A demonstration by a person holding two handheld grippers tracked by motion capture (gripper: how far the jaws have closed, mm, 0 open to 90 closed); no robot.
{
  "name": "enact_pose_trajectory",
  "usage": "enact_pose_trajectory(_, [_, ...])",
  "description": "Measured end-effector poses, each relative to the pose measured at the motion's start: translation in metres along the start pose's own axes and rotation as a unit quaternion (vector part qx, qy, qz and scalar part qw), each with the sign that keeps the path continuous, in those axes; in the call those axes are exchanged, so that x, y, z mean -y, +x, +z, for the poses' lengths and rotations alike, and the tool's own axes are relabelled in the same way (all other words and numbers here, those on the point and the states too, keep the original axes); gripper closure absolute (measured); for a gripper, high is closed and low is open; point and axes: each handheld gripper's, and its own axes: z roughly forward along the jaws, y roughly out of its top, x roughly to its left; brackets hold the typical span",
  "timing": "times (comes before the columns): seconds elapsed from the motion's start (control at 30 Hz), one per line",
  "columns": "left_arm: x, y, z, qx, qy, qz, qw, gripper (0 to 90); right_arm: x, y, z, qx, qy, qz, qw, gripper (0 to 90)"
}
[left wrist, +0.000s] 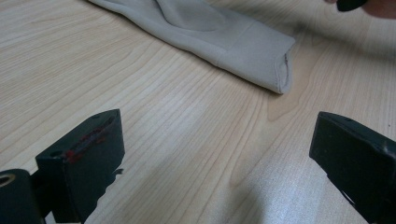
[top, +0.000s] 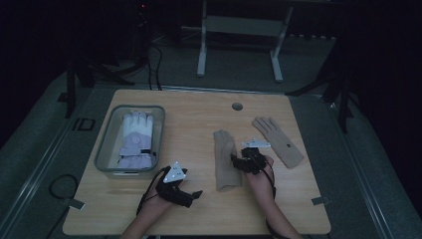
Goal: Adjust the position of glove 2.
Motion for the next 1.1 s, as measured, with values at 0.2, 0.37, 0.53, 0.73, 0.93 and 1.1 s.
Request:
enact_pose_trajectory(0.2, [0.000, -0.001, -0.001, 0.001, -0.001, 0.000, 1.0000, 3.3, -0.003, -0.012, -0.013, 0.003, -0.017, -0.015, 0.9997, 45.2])
enact_pose_trajectory(0.37, [0.000, 0.000, -0.001, 0.003, -0.001, -0.001, 1.0000, 3.3, -0.006, -0.031, -0.022, 0.015, -0.028, -0.036, 0.9989, 46.7])
enact_pose_trajectory(0.53, [0.000, 0.000, -0.001, 0.004, -0.002, -0.001, 1.0000, 3.3, -0.010, -0.059, -0.029, 0.021, -0.036, -0.034, 0.9985, 49.0])
enact_pose_trajectory(0.73, [0.000, 0.000, -0.001, 0.004, -0.003, -0.003, 1.0000, 3.3, -0.015, -0.100, -0.035, 0.037, -0.045, -0.021, 0.9981, 50.5])
enact_pose_trajectory(0.93, [0.000, 0.000, -0.001, 0.003, -0.002, -0.002, 1.0000, 3.3, -0.018, -0.135, -0.034, 0.046, -0.039, -0.024, 0.9979, 50.9])
enact_pose_trajectory(1.1, [0.000, 0.000, -0.001, 0.003, -0.003, -0.002, 1.0000, 3.3, -0.018, -0.151, -0.029, 0.056, -0.033, -0.038, 0.9972, 51.0])
